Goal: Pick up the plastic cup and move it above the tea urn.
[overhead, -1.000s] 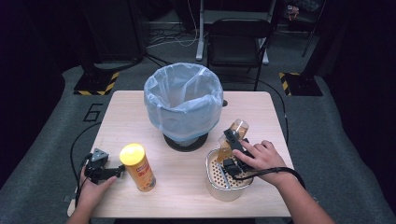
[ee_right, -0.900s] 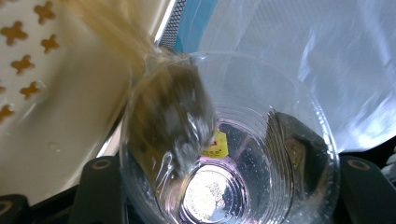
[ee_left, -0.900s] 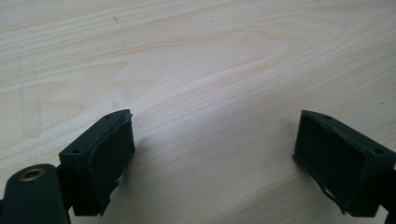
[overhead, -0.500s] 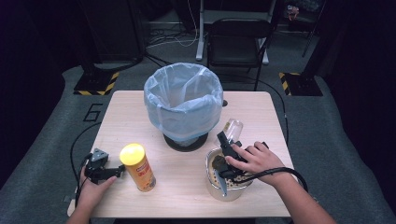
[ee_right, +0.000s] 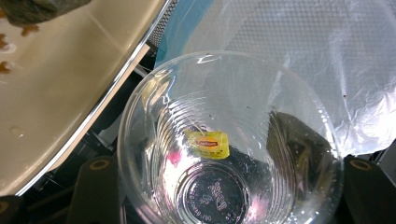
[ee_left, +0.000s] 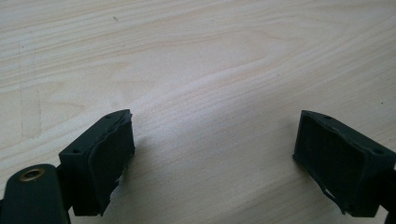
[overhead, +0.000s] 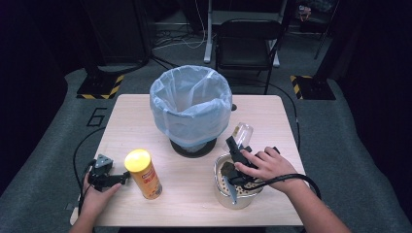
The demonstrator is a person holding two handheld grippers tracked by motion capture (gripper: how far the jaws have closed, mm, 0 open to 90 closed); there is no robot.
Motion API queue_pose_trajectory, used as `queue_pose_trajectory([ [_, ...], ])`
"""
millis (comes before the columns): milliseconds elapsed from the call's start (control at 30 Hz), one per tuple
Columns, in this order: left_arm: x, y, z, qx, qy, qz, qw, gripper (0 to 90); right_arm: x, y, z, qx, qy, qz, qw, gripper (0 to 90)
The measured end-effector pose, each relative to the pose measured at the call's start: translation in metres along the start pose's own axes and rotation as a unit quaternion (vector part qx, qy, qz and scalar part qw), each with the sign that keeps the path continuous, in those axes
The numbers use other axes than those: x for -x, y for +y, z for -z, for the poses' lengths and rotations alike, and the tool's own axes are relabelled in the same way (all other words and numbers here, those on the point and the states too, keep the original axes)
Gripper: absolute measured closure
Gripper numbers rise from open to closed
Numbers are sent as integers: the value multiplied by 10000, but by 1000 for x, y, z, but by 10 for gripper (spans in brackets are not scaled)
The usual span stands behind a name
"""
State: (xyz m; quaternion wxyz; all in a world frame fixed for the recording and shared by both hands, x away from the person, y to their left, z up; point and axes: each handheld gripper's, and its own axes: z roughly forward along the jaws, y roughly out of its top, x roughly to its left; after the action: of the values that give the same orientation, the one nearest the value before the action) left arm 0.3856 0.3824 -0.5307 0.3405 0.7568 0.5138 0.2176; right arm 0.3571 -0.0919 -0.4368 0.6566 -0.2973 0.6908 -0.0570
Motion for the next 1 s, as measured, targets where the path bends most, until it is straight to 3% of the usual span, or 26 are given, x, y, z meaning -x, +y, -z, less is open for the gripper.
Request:
queue_pose_trajectory([
  [33, 0, 0, 0, 0, 0, 1, 10000, 121, 5, -2, 0, -54, 115, 462, 9989, 363],
  [67, 0, 0, 0, -1, 0, -2, 10000, 121, 6, -2, 1, -69, 140, 525, 9985, 363],
  [100, 0, 0, 0, 0, 0, 0, 10000, 121, 5, -1, 0, -42, 90, 417, 9991, 362],
  [133, 0, 0, 0, 3, 4, -9, 10000, 121, 6, -1, 1, -71, 134, 533, 9985, 362],
  [167, 0, 0, 0, -1, -1, 2, 10000, 120, 5, -1, 0, -46, 87, 490, 9988, 362],
  [267, 0, 0, 0, -3, 0, -2, 10000, 120, 2, 0, 0, 9, 0, 209, 9998, 362],
  [300, 0, 0, 0, -3, 0, -4, 10000, 121, 6, -1, 2, -63, 130, 507, 9986, 362],
  [400, 0, 0, 0, 0, 0, -1, 10000, 121, 9, 0, 3, -81, 105, 676, 9976, 362],
  [500, 0, 0, 0, -1, 1, -2, 10000, 120, 9, 0, 3, -70, 104, 666, 9977, 362],
  [533, 0, 0, 0, -1, 0, 0, 10000, 121, 7, 1, 3, -28, 105, 535, 9985, 362],
  [600, 0, 0, 0, -2, 0, -2, 10000, 121, 10, 2, 3, 10, 93, 681, 9976, 362],
  [633, 0, 0, 0, -1, 0, -1, 10000, 120, 7, 1, 3, -44, 103, 539, 9985, 362],
  [1000, 0, 0, 0, 0, 1, -1, 10000, 120, 9, 1, 4, -36, 72, 549, 9985, 362],
])
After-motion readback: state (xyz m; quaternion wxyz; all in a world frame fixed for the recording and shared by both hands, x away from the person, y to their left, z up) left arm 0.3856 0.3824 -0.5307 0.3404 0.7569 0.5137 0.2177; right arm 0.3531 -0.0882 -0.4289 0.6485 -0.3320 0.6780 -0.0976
